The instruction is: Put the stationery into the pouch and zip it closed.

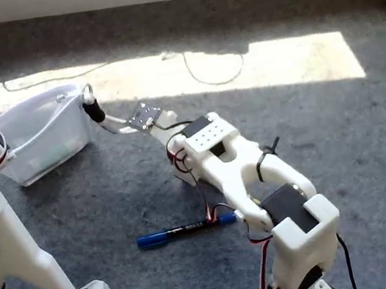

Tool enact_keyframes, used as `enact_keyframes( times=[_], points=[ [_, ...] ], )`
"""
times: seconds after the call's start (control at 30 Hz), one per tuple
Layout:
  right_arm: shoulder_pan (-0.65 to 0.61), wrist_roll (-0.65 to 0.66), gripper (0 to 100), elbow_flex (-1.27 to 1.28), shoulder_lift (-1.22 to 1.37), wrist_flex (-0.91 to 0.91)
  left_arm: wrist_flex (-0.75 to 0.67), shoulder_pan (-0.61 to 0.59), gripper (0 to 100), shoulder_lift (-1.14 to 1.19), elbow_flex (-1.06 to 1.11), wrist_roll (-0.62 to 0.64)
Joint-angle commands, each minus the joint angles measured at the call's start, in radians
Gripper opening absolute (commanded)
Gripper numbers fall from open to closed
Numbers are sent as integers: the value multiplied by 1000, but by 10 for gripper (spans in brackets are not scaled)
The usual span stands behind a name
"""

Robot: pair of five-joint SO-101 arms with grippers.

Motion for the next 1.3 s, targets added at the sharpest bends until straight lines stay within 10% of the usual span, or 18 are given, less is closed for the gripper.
enact_keyframes(
  times=[0.0,1.27],
  points=[
    [1,9,5,-28,-36,50,-9,-10,7,-10,-10,11],
    [170,-204,5,-19,-552,58,-60,501,7,-10,-33,103]
  ],
)
